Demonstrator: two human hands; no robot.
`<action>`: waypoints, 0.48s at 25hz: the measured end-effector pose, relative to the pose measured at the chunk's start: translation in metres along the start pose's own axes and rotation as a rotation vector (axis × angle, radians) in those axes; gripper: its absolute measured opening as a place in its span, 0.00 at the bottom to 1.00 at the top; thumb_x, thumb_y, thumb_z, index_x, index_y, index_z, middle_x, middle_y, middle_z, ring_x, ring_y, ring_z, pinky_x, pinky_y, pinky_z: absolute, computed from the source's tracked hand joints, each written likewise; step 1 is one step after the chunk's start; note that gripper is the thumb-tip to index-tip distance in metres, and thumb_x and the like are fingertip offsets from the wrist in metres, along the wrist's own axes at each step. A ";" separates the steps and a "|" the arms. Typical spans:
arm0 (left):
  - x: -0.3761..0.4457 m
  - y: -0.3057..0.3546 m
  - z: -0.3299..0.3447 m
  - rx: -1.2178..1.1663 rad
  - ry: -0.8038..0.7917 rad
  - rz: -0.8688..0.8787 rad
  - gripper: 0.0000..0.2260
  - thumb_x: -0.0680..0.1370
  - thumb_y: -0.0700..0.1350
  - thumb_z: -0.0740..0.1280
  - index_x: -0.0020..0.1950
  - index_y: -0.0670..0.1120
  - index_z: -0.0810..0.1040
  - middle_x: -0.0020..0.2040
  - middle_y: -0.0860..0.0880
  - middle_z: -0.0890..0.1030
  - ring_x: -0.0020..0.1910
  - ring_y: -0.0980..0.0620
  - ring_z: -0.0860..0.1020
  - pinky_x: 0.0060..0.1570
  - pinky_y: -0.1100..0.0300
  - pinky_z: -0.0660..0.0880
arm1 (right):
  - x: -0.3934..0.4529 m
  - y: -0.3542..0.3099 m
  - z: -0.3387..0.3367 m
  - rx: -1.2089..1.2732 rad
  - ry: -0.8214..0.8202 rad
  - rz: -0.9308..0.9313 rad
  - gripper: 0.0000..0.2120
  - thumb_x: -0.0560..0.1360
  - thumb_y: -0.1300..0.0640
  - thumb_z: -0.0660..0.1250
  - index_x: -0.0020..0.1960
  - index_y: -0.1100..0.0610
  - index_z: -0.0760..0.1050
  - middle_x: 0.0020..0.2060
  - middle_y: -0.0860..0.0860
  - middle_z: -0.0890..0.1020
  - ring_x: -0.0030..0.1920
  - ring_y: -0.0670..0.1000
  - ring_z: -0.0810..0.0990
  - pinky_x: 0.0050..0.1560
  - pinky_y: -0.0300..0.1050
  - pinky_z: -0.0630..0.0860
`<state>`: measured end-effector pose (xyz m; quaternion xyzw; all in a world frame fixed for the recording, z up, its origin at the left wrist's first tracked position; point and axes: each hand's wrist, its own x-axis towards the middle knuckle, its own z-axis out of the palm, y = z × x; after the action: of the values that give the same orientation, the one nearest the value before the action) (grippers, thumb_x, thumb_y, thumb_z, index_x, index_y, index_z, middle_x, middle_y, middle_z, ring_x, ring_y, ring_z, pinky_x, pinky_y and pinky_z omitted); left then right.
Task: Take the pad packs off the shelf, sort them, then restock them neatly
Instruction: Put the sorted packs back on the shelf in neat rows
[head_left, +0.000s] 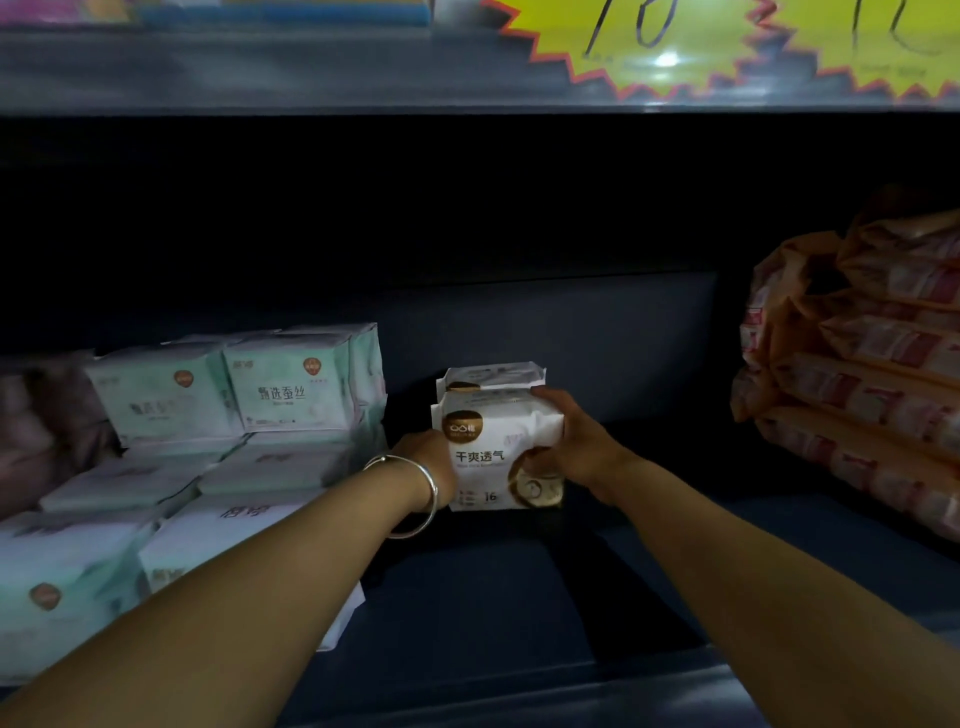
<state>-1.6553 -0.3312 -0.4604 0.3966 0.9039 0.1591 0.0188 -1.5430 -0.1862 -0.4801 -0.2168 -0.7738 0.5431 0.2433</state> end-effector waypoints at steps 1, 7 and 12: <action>0.002 0.000 0.002 0.007 -0.003 0.001 0.10 0.75 0.40 0.64 0.55 0.41 0.79 0.54 0.44 0.80 0.52 0.46 0.79 0.45 0.62 0.73 | 0.003 0.000 0.000 -0.008 0.012 0.000 0.42 0.66 0.74 0.71 0.70 0.44 0.62 0.61 0.56 0.73 0.58 0.54 0.75 0.50 0.45 0.78; -0.002 0.001 0.006 0.101 -0.034 0.033 0.09 0.73 0.38 0.64 0.51 0.39 0.79 0.53 0.42 0.80 0.52 0.44 0.79 0.48 0.60 0.74 | 0.005 0.000 -0.006 -0.086 0.083 0.033 0.48 0.65 0.71 0.74 0.75 0.45 0.54 0.64 0.55 0.73 0.63 0.57 0.74 0.60 0.54 0.76; -0.039 0.012 0.006 0.251 -0.009 0.091 0.14 0.75 0.42 0.65 0.59 0.43 0.75 0.60 0.43 0.76 0.58 0.43 0.75 0.58 0.54 0.74 | -0.042 -0.010 -0.005 -0.588 0.209 0.000 0.42 0.70 0.63 0.71 0.76 0.53 0.52 0.70 0.58 0.63 0.70 0.59 0.65 0.67 0.51 0.68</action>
<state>-1.6193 -0.3503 -0.4660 0.4373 0.8976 0.0437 -0.0342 -1.5070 -0.2110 -0.4747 -0.3326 -0.8685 0.2709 0.2484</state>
